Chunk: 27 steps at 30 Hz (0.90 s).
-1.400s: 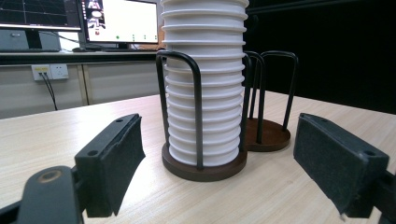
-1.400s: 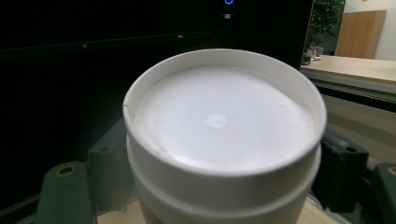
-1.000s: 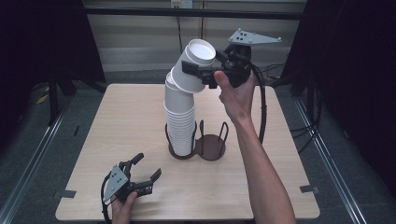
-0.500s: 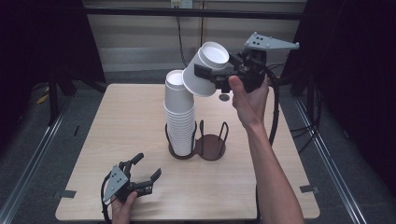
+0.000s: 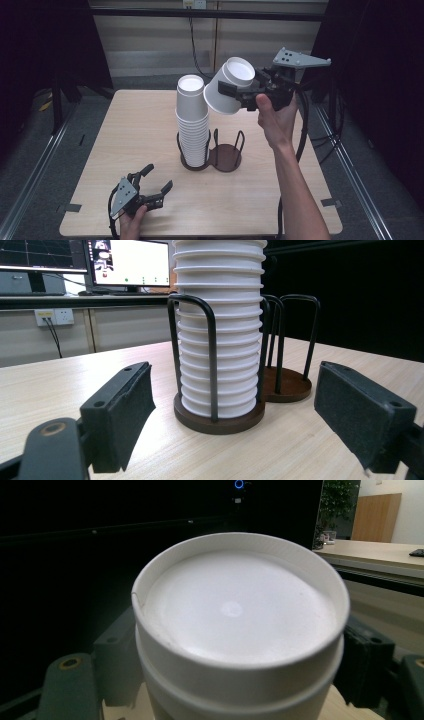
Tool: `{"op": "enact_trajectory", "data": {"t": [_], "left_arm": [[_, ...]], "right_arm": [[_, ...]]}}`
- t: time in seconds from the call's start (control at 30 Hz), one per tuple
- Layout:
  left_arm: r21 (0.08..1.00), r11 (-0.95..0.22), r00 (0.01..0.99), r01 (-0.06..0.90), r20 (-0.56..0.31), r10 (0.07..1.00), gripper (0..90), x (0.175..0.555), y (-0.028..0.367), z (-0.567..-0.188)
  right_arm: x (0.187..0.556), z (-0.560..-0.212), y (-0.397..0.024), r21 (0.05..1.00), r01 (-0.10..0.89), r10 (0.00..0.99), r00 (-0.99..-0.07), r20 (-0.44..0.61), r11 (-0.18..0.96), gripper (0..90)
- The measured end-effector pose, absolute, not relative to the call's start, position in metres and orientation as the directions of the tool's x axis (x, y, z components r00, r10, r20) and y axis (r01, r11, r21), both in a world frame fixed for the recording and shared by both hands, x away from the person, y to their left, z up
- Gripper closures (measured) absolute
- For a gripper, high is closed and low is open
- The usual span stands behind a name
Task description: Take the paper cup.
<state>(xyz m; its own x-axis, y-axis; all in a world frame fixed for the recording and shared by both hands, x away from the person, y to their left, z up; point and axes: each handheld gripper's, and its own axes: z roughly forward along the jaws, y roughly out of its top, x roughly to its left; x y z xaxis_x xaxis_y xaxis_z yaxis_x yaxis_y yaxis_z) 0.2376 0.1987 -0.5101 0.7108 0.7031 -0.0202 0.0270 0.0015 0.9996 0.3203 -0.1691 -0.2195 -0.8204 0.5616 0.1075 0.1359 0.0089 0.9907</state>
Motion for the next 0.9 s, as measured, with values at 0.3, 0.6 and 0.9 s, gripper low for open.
{"op": "enact_trajectory", "data": {"t": [0.3,0.6,0.9], "left_arm": [[1.0,-0.011,0.706,0.019,-0.005,0.708,15.6,0.238,0.199,-0.51],[1.0,-0.018,0.715,0.012,0.004,0.699,15.5,0.239,0.2,-0.51],[0.998,-0.021,0.714,0.057,-0.026,0.7,15.4,0.242,0.198,-0.508]], "right_arm": [[0.311,-0.24,-0.169,0.989,0.149,0.558,-0.822,0.112,0.02,21.3],[0.308,-0.267,-0.169,0.983,0.182,0.56,-0.817,0.138,0.025,21.4],[0.305,-0.29,-0.162,0.979,0.203,0.541,-0.827,0.152,0.035,21.4]]}}
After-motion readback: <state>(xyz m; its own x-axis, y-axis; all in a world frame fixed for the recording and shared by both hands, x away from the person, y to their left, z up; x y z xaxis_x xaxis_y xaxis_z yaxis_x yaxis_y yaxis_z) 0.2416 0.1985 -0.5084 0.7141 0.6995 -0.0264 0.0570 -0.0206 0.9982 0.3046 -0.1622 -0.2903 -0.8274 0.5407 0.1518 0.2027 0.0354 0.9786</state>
